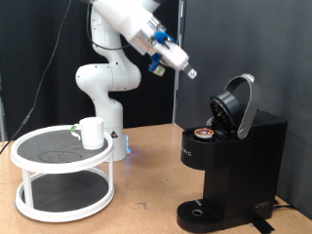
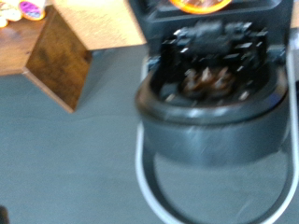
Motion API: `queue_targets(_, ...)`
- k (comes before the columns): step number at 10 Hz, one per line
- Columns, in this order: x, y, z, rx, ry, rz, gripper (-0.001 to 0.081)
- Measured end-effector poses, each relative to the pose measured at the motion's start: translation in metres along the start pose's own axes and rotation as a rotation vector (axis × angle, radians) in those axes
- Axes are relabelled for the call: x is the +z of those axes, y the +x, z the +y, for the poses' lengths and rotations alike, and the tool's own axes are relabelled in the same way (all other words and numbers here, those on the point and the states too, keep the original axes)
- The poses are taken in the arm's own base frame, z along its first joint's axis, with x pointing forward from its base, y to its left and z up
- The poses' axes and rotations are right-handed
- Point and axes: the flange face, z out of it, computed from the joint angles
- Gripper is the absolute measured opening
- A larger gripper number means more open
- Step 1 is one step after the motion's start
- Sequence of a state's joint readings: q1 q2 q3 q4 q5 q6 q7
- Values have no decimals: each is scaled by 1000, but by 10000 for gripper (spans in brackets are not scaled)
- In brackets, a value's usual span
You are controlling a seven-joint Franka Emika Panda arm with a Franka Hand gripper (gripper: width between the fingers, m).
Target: Make a cup of coffee with the keurig machine
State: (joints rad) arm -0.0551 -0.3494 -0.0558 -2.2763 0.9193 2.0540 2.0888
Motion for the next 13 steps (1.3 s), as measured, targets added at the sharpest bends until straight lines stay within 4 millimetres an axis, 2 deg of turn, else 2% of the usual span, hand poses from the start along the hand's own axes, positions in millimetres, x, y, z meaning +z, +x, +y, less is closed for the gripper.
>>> queue_targets(2,-16,-16,2,10,7,5,734)
queue_targets(4,-17,-17,-1,20,9,16,734)
queue_targets(7,-15,-38,6,78,20,-169,734)
queue_targets(9,-3,-58,27,72,13,-219,734)
queue_targets(13,36,-91,63,72,21,-137,734)
